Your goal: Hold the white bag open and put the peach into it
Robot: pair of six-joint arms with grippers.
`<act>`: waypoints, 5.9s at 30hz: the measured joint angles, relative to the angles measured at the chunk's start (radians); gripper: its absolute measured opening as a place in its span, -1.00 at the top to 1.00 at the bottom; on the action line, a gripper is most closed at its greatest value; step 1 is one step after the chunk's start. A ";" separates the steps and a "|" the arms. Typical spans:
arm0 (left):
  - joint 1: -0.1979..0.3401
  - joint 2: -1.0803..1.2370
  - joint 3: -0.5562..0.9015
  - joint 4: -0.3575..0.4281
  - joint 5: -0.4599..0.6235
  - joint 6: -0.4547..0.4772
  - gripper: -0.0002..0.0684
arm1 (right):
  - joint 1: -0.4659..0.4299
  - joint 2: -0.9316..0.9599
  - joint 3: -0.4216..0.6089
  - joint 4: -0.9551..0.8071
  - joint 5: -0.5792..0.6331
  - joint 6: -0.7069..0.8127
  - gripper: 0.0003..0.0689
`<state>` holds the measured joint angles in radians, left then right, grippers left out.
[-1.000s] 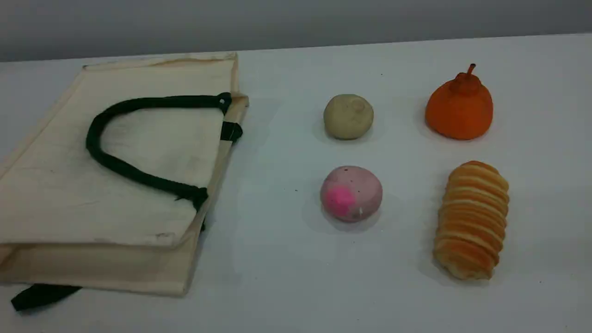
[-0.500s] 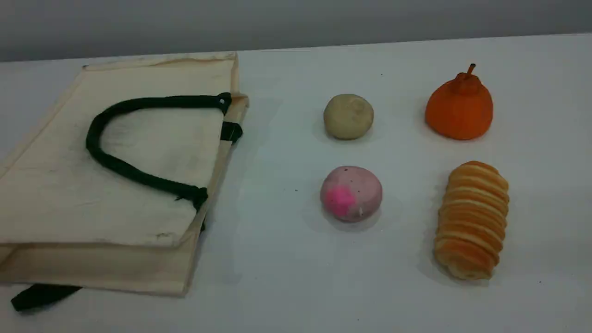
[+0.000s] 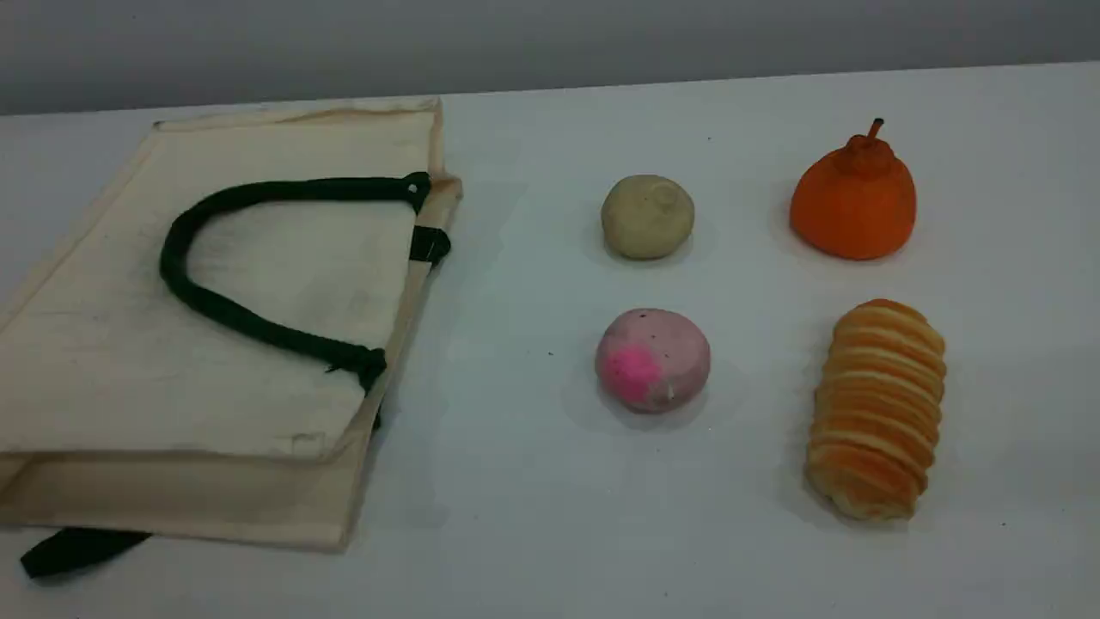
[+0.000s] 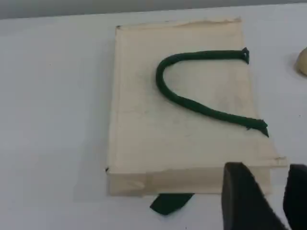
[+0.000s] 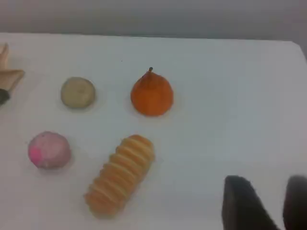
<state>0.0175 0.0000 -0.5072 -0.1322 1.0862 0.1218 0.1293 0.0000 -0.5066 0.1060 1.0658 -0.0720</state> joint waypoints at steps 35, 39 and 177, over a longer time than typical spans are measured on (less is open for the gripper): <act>-0.002 0.656 -0.380 0.029 -0.108 -0.050 0.29 | 0.002 0.630 -0.300 0.102 -0.228 0.013 0.34; -0.002 0.665 -0.379 0.029 -0.149 -0.050 0.29 | 0.002 0.645 -0.299 0.102 -0.230 0.013 0.33; -0.052 2.092 -0.857 0.042 -0.358 0.100 0.72 | 0.002 1.116 -0.300 0.191 -0.465 -0.027 -0.67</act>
<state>-0.0346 2.0924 -1.3647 -0.0905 0.7283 0.2214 0.1309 1.1161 -0.8064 0.2972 0.6010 -0.0994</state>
